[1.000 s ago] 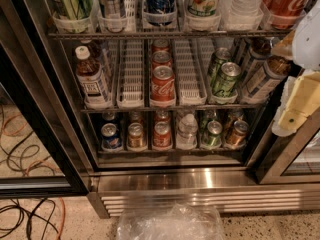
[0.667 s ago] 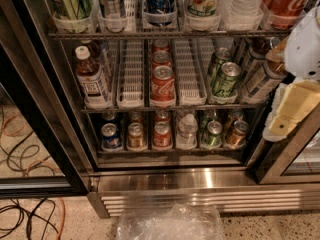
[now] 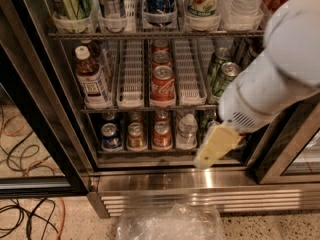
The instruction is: Pick orange can from bottom shelf of fridge
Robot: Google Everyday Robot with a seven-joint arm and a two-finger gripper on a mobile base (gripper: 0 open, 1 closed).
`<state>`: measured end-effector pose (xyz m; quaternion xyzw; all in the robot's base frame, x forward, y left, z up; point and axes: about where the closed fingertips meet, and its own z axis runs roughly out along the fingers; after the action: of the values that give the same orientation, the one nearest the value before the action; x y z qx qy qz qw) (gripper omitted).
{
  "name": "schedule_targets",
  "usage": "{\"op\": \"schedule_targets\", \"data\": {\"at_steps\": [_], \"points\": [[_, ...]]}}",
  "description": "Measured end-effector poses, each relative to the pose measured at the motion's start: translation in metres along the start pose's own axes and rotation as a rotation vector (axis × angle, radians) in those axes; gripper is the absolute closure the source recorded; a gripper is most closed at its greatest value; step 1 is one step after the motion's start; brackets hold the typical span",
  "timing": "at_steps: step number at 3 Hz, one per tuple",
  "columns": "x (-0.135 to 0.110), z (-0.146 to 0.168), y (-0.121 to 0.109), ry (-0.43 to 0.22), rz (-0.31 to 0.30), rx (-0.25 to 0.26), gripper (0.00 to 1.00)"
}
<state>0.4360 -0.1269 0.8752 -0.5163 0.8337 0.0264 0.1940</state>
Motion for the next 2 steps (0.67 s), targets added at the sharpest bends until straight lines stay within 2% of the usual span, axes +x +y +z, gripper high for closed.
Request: {"op": "schedule_targets", "data": {"at_steps": [1, 2], "points": [[0.019, 0.077, 0.033, -0.038, 0.248, -0.089, 0.0], [0.018, 0.128, 0.064, -0.161, 0.544, -0.213, 0.0]]}}
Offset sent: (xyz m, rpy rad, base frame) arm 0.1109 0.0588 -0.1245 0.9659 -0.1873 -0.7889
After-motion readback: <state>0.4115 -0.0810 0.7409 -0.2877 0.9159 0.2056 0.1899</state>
